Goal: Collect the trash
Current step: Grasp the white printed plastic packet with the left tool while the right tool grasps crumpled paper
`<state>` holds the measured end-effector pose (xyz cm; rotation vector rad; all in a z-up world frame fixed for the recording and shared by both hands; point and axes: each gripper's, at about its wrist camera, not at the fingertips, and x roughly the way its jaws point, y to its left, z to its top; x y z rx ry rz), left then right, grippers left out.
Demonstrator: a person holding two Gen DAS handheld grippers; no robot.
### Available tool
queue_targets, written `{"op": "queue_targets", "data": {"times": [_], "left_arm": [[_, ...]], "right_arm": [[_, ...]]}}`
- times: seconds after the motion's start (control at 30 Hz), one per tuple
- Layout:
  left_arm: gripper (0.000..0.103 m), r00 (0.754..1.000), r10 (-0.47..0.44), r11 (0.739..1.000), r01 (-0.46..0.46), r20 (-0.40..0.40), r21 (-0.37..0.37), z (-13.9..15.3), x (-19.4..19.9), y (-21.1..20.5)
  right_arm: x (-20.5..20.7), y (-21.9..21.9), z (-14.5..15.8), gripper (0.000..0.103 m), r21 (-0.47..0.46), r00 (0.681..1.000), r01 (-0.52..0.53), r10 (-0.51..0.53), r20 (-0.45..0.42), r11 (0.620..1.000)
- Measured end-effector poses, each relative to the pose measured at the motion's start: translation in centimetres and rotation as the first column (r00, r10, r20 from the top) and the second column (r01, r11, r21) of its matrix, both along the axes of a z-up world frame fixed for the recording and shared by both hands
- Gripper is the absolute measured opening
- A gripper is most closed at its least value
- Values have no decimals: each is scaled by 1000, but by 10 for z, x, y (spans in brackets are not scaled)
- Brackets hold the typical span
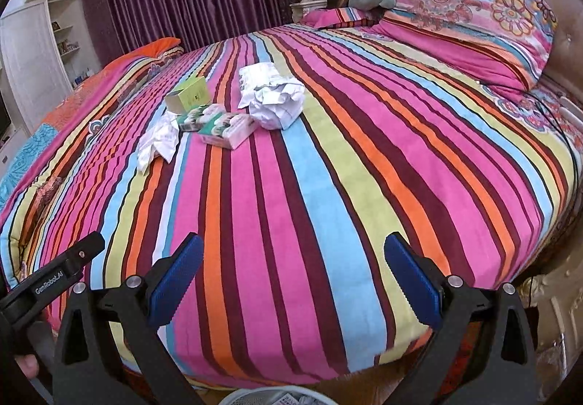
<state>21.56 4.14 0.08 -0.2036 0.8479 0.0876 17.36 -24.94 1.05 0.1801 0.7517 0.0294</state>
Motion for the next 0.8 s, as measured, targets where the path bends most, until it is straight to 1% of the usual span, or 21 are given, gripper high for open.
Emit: {"op": "queue_targets", "data": {"times": [0.13, 0.37, 0.57, 0.67, 0.8], "left_arm": [[89, 1000, -8, 1000, 8, 3, -2, 2, 21, -5], [89, 1000, 20, 1000, -20, 23, 0, 8, 70, 3], [89, 999, 44, 999, -44, 3, -3, 9, 122, 11], [89, 999, 36, 999, -36, 1, -8, 11, 143, 11], [89, 999, 31, 999, -31, -5, 5, 13, 171, 11]], "right_arm": [[15, -1, -1, 95, 0, 1000, -8, 8, -1, 1000], [56, -6, 8, 95, 11, 999, -32, 31, 24, 999], [102, -4, 15, 95, 11, 997, -71, 71, 30, 997], [121, -1, 16, 95, 3, 995, -93, 93, 25, 996], [141, 1, 14, 95, 1, 994, -107, 107, 11, 994]]}}
